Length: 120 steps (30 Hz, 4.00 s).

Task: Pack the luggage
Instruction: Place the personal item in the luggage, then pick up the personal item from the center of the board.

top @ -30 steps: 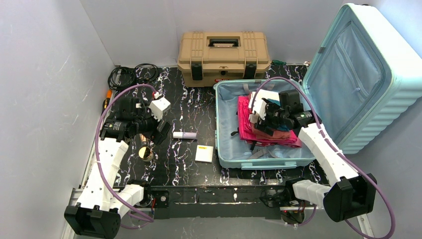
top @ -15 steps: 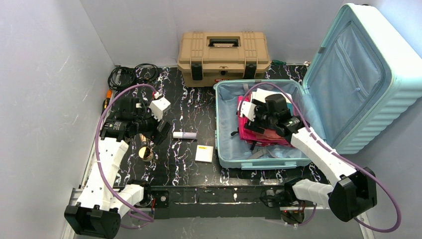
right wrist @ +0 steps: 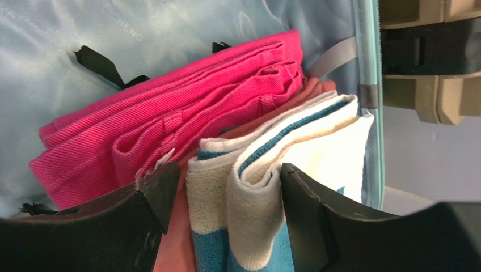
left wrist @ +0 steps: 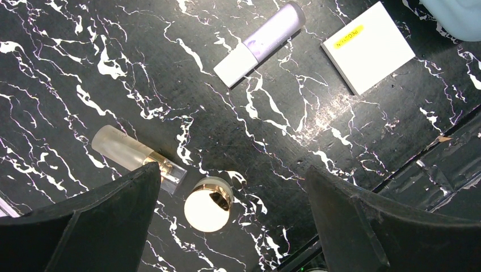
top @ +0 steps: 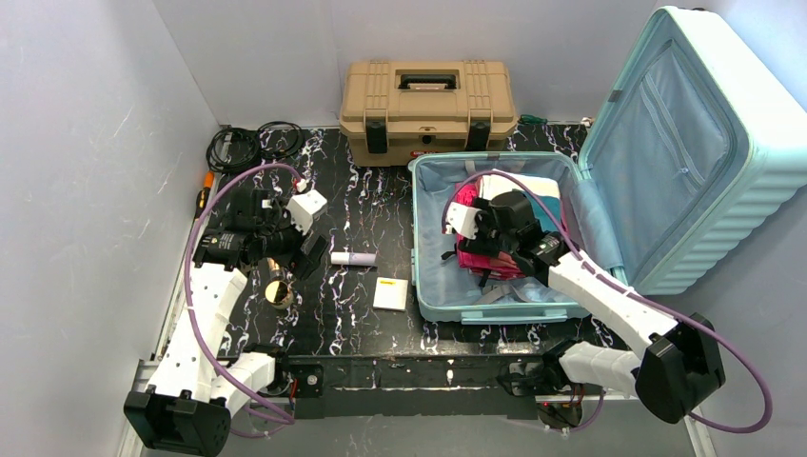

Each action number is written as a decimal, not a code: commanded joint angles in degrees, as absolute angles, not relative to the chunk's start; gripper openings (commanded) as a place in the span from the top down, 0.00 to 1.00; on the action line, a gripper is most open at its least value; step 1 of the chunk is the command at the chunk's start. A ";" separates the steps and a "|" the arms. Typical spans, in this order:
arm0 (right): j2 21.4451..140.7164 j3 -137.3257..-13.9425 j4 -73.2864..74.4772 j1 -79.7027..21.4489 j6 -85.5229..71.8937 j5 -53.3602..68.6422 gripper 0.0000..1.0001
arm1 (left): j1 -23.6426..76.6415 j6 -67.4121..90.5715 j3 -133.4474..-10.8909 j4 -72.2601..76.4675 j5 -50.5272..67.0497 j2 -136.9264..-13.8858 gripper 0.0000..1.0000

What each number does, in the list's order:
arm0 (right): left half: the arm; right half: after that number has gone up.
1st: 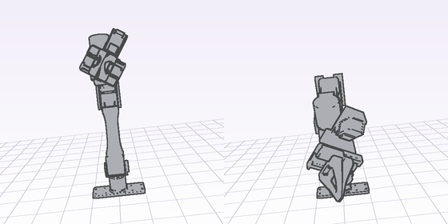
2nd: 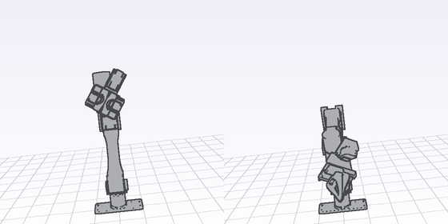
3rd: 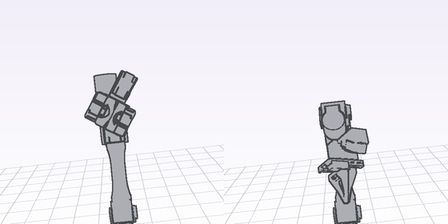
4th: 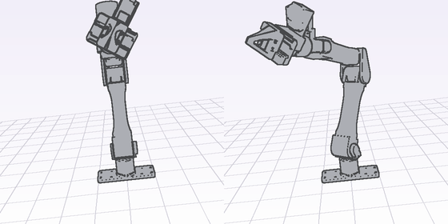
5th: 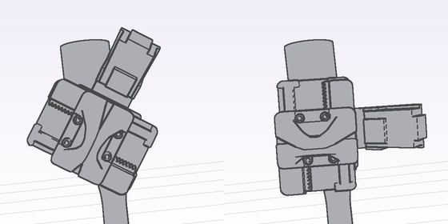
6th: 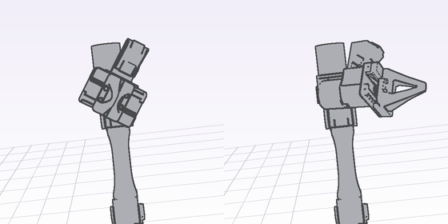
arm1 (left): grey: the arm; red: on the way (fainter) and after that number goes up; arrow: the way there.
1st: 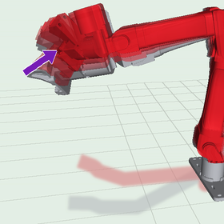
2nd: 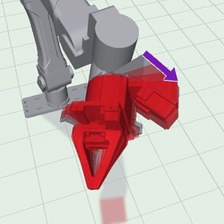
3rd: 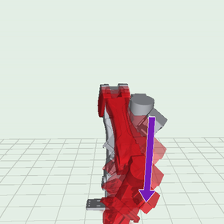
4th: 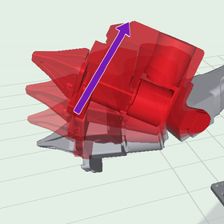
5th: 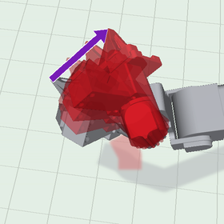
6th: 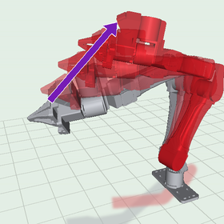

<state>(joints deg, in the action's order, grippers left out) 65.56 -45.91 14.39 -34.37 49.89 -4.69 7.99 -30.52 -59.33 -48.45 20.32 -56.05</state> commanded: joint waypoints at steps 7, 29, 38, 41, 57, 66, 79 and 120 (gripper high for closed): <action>63.87 -44.97 10.78 -34.54 50.00 -9.49 0.38 | 7.90 -30.67 -59.11 -49.49 21.20 -55.72 0.02; 60.91 -50.80 23.34 -34.54 49.55 -1.91 0.99 | 7.91 -30.89 -59.14 -49.64 20.92 -55.72 0.02; 60.17 -53.20 27.65 -34.54 51.72 -3.12 0.99 | 7.91 -30.65 -59.41 -49.63 21.05 -55.95 0.02; 60.24 -53.45 28.72 -34.54 53.34 -3.62 0.99 | 7.91 -30.59 -59.56 -49.63 20.92 -55.83 0.02; 60.80 -57.15 35.94 -34.50 54.60 0.71 0.03 | 7.97 -31.06 -60.19 -49.66 21.48 -56.98 0.02; 65.10 -74.16 38.42 -34.45 42.22 16.64 0.02 | 10.62 -34.93 -61.73 -47.84 23.44 -61.57 0.02; 72.20 -73.69 34.01 -33.58 37.47 31.34 0.02 | 23.76 -41.15 -58.26 -38.58 18.66 -75.82 0.02; 63.65 -65.33 17.01 -18.97 25.39 13.50 0.02 | 31.64 -20.60 -81.38 -49.52 5.06 -90.53 1.00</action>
<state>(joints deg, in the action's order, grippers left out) 64.36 -66.08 24.69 -20.51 30.83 23.59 31.64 -32.16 -69.60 -38.68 0.54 -96.40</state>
